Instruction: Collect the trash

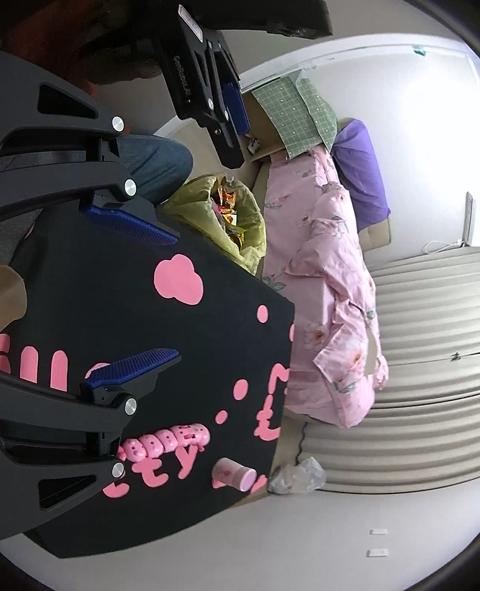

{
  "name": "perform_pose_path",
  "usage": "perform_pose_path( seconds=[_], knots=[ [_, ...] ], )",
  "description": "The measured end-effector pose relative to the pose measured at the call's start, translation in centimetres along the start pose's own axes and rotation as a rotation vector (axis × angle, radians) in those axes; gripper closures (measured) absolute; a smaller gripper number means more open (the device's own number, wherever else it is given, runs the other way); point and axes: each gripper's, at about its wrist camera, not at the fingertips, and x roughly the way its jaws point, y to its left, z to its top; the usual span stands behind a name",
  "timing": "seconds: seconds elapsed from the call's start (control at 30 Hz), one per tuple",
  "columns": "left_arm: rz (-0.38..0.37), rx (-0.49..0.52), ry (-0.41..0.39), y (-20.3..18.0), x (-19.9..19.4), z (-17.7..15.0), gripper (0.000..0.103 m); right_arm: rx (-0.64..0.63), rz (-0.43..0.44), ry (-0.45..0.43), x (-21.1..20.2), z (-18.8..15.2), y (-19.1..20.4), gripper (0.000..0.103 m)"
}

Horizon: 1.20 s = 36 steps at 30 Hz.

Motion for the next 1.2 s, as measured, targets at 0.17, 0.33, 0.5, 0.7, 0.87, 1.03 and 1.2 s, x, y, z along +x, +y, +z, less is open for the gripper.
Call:
perform_pose_path(
  seconds=[0.17,0.33,0.5,0.7,0.87,1.03,1.2],
  knots=[
    [0.022,-0.009,-0.006,0.2,-0.7,0.0,0.034,0.026,-0.005,-0.036,-1.0,0.4,-0.5,0.047],
    [0.020,-0.003,-0.013,0.2,-1.0,0.0,0.034,-0.004,-0.015,-0.048,-1.3,0.5,0.2,0.047],
    [0.020,-0.003,-0.016,0.1,-1.0,0.0,0.034,-0.023,-0.024,-0.049,-1.3,0.5,0.8,0.047],
    [0.023,-0.006,-0.011,0.1,-1.2,0.1,0.034,-0.020,-0.023,-0.044,-1.1,0.5,0.9,0.047],
    [0.022,-0.007,-0.012,0.1,-1.2,0.1,0.034,-0.020,-0.025,-0.042,-1.1,0.5,0.8,0.047],
    [0.027,-0.006,-0.010,0.0,-1.2,0.0,0.034,-0.020,-0.023,-0.044,-1.1,0.5,0.8,0.047],
    [0.029,-0.006,-0.012,0.1,-1.3,0.1,0.034,-0.018,-0.020,-0.037,-1.0,0.7,0.7,0.047]
  ],
)
